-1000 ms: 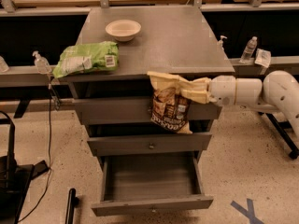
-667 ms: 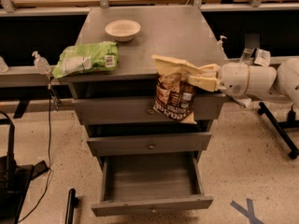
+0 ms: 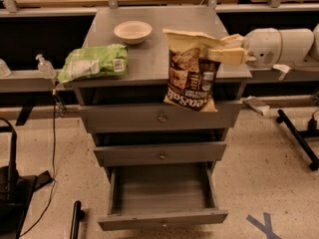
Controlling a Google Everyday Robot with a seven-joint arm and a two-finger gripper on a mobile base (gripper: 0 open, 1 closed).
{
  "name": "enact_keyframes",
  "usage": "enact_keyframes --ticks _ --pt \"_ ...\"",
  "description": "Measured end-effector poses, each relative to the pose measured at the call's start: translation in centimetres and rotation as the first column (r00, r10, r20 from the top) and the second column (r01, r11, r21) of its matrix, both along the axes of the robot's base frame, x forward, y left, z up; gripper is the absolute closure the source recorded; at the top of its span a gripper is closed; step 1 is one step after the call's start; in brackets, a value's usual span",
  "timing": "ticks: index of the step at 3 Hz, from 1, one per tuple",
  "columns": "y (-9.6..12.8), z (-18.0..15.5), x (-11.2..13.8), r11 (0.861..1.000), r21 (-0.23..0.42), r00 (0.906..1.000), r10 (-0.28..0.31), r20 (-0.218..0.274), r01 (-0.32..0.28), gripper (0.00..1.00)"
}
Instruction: Pick brown chip bag from bottom drawer and place on counter
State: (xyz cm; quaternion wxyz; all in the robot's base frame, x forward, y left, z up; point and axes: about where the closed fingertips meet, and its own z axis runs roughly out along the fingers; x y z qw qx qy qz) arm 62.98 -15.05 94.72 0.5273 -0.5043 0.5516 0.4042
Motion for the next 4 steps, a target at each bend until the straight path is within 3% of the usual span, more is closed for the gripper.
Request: enact_keyframes --ticks 1,2,3,4 --pt "1.6 1.7 1.6 0.997 -0.022 0.9957 0.076 -0.052 -0.077 1.0" --pt "1.4 8.4 2.2 0.998 -0.001 0.9978 0.058 -0.032 -0.059 1.0" --pt "-0.9 15.3 1.9 0.998 0.059 0.9981 -0.033 0.052 0.03 1.0" --pt "-1.6 14.2 5.1 0.991 0.01 0.9833 -0.132 0.125 0.132 1.0"
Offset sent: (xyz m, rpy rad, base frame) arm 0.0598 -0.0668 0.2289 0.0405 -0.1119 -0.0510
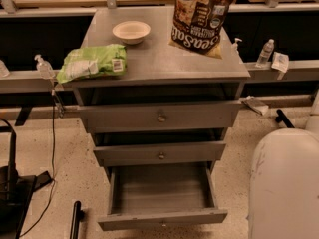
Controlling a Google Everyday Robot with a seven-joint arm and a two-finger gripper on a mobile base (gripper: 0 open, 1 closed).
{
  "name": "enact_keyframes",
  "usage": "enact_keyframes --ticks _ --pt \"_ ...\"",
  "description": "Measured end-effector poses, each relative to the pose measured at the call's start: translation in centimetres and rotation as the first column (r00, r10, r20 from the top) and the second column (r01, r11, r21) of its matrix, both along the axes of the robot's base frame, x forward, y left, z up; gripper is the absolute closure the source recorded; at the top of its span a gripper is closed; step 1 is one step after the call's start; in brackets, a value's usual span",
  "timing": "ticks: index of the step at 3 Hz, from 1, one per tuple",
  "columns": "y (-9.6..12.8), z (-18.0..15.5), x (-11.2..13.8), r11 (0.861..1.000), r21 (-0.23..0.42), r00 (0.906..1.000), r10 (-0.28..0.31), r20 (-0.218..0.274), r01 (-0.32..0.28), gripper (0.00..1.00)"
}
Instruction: Pick brown chip bag from bottom drawer and place on counter
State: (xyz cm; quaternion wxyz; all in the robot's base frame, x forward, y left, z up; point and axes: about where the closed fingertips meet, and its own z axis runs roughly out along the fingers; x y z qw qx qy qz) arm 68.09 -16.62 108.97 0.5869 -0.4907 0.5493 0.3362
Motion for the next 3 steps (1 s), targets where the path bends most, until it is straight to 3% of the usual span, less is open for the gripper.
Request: enact_keyframes --ticks 1,2,3 --pt "-0.3 -2.9 4.6 0.992 -0.057 0.9933 -0.112 0.031 0.113 1.0" --pt "0.9 -4.9 8.7 0.979 -0.092 0.9796 -0.171 0.105 0.181 1.0" --pt "1.6 -6.3 11.5 0.965 -0.121 0.9578 -0.205 0.201 0.232 1.0"
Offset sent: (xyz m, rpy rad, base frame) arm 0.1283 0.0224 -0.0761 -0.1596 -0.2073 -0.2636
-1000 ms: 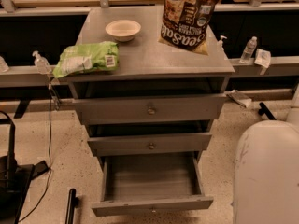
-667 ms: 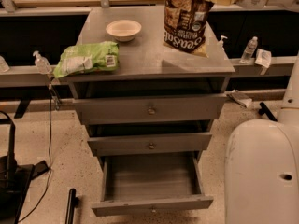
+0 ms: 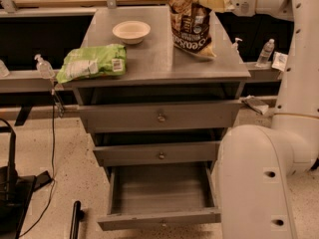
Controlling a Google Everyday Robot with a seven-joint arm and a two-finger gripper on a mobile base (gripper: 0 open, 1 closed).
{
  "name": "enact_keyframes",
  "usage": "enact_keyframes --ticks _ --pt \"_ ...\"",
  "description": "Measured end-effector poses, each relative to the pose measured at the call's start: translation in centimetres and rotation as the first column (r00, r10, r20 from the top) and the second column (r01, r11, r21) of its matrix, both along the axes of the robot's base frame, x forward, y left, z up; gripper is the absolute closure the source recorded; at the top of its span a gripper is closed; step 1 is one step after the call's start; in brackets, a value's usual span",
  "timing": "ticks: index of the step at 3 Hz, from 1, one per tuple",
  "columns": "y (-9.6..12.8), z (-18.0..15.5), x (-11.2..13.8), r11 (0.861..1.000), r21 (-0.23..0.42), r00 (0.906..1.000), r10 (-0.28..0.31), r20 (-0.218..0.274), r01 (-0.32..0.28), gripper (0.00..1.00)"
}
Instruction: Pick brown chip bag from bottom drawer and place on counter
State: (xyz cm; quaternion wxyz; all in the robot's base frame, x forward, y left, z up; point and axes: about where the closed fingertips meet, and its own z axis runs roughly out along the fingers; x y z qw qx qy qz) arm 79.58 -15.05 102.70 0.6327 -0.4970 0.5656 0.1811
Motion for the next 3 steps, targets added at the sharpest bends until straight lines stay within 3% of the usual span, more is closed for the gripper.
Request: enact_keyframes --ticks 1,2,3 --pt "-0.5 -1.0 2.2 0.995 -0.077 0.9934 -0.059 0.099 0.066 1.0" --pt "-0.2 -3.5 2.8 0.983 -0.165 0.9856 -0.054 0.16 0.081 1.0" --pt "2.0 -9.2 1.7 0.976 -0.217 0.9943 0.022 0.104 0.001 1.0"
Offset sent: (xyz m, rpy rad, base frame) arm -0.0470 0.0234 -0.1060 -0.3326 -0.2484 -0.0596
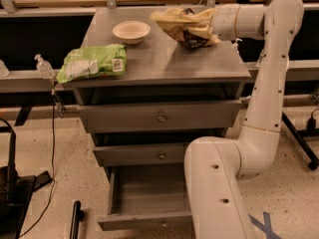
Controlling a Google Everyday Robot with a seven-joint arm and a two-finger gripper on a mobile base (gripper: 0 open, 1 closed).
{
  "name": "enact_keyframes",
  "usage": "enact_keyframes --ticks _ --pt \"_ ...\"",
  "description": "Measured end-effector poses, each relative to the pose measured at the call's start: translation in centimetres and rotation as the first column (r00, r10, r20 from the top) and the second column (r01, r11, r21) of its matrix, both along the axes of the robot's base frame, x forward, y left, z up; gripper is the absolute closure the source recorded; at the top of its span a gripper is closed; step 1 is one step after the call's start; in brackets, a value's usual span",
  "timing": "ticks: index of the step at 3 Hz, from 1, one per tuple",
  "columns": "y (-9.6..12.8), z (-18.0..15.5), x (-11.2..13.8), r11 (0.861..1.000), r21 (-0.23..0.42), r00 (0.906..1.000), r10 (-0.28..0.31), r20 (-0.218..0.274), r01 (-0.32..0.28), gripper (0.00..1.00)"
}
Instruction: Pick brown chip bag from bottom drawer and place on counter
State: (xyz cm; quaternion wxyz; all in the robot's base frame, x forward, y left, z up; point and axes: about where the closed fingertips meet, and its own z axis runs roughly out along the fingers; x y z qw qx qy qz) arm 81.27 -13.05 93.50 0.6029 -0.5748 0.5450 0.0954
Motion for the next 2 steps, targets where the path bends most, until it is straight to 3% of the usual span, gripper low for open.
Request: enact_keyframes --ticks 1,2 --pt "2.8 -5.4 -2.5 0.997 0.026 0.9903 0.075 -0.117 -0.072 0.82" --pt "2.5 -5.1 -3.7 0.997 0.068 0.9935 0.053 -0.101 -0.046 0.51"
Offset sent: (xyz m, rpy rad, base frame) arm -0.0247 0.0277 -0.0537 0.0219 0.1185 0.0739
